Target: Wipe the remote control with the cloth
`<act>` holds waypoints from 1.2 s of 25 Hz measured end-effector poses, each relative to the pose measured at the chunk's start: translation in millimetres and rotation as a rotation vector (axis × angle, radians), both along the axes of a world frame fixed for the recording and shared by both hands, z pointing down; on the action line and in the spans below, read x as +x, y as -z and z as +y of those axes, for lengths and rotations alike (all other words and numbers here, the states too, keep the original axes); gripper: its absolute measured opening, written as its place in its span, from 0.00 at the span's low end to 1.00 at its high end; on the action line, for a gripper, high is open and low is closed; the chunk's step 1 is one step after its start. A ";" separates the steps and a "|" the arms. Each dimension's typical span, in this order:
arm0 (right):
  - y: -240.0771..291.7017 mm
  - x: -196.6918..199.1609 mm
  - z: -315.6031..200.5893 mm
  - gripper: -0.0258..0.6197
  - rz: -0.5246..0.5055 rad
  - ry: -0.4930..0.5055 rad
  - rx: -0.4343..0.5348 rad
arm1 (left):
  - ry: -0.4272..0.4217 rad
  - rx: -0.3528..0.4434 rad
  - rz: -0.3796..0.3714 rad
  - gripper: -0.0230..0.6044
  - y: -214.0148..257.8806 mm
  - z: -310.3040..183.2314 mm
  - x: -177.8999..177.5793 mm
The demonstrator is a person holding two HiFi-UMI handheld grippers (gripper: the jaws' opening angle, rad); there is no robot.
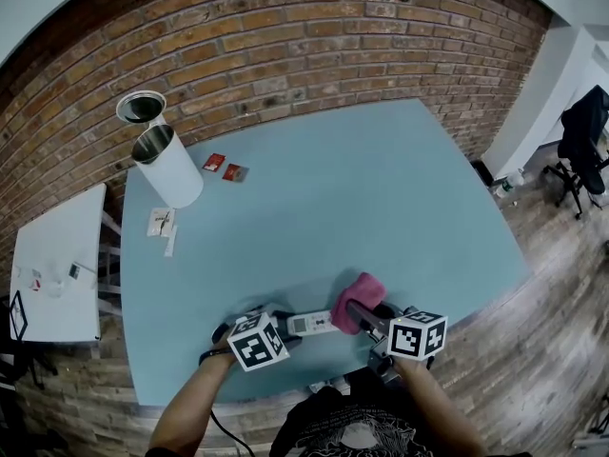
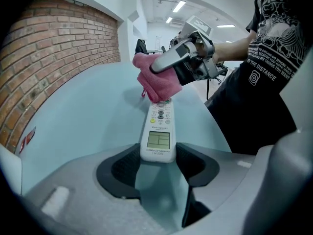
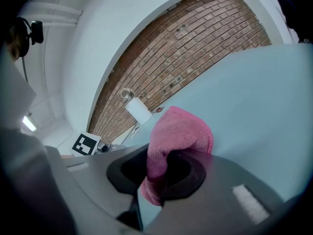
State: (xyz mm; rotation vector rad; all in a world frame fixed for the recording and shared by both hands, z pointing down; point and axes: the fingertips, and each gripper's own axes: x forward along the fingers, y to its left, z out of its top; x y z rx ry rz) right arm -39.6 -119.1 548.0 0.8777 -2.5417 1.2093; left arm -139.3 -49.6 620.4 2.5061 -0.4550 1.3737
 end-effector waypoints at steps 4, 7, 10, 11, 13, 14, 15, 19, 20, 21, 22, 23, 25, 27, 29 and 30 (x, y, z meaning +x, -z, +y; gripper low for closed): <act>2.0 0.3 -1.3 0.13 0.025 0.020 0.009 | 0.010 0.029 0.018 0.42 3.3 -3.5 0.0; 5.2 0.8 -5.7 0.13 0.037 0.022 0.016 | 0.061 0.058 0.047 0.42 11.3 -7.6 -2.4; 10.5 -1.0 -9.3 0.13 0.029 0.027 0.028 | 0.151 0.089 0.082 0.42 22.2 -10.7 -8.9; 12.2 -1.7 -10.4 0.13 0.024 0.030 0.034 | 0.187 0.101 0.088 0.41 25.3 -12.1 -11.8; 14.9 -3.5 -12.5 0.13 0.017 0.042 0.050 | 0.252 0.117 0.093 0.41 29.0 -13.1 -16.3; 16.0 -4.9 -12.7 0.13 0.015 0.052 0.057 | 0.275 0.121 0.094 0.39 29.8 -11.6 -17.1; 17.2 -6.6 -11.9 0.13 0.013 0.065 0.063 | 0.296 0.123 0.097 0.39 30.7 -9.2 -16.8; 28.4 -10.8 -4.1 0.13 0.019 0.134 0.108 | 0.393 0.150 0.124 0.38 42.1 -3.8 -6.8; 32.0 -9.9 -2.4 0.13 0.026 0.149 0.129 | 0.417 0.161 0.132 0.38 46.3 -3.7 -1.4; 35.5 -8.6 -0.5 0.13 0.034 0.162 0.152 | 0.440 0.174 0.141 0.38 50.8 -3.4 4.7; 38.6 -7.3 2.1 0.13 0.042 0.174 0.175 | 0.467 0.191 0.151 0.37 55.3 -3.0 10.4; 41.6 -6.1 5.8 0.13 0.048 0.187 0.198 | 0.501 0.214 0.159 0.29 59.7 -2.7 14.5; 47.5 -3.4 14.9 0.13 0.063 0.213 0.245 | 0.586 0.266 0.171 0.04 68.8 -2.4 19.6; 52.5 0.9 24.5 0.13 0.080 0.240 0.291 | 0.656 0.293 0.193 0.03 76.3 0.9 29.0; 56.4 5.9 34.1 0.13 0.092 0.272 0.329 | 0.715 0.316 0.222 0.03 84.8 5.0 42.3; 58.0 8.5 39.5 0.13 0.095 0.288 0.345 | 0.744 0.331 0.234 0.03 89.4 7.3 48.7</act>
